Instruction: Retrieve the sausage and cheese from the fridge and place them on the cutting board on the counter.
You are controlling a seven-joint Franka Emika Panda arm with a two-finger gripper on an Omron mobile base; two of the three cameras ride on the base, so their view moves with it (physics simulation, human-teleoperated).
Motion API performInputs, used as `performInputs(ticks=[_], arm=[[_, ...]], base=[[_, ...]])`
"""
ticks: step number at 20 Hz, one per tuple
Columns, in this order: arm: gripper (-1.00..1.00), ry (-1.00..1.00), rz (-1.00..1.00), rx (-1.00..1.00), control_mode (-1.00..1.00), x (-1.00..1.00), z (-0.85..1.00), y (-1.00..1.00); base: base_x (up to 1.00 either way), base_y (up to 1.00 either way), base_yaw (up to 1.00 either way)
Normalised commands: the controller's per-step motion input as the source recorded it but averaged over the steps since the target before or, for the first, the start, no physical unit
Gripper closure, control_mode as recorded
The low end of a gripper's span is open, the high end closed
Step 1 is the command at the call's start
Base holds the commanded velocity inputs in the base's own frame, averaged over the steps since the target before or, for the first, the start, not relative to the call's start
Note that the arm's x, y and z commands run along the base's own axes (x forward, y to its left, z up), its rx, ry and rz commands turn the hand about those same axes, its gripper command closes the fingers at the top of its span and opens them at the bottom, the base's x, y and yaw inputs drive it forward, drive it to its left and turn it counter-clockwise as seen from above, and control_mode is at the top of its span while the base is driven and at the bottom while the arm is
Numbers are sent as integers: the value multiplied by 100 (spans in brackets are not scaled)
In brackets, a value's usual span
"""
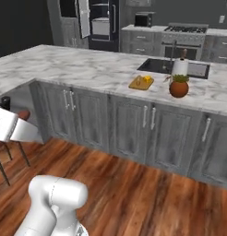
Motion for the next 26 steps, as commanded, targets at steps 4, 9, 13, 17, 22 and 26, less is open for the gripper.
performInputs(ticks=[4, 9, 13, 17, 22, 26], arm=[[100, 0, 0, 0, 100, 0, 0, 0], [100, 0, 0, 0, 100, 0, 0, 0], [100, 0, 0, 0, 100, 0, 0, 0], [100, 0, 0, 0, 100, 0, 0, 0], [100, 0, 0, 0, 100, 0, 0, 0], [100, 0, 0, 0, 100, 0, 0, 0]], base=[[68, -99, 26], [85, -95, 20], [96, -52, 5], [100, -13, -4], [100, 6, -40], [99, 42, -42]])
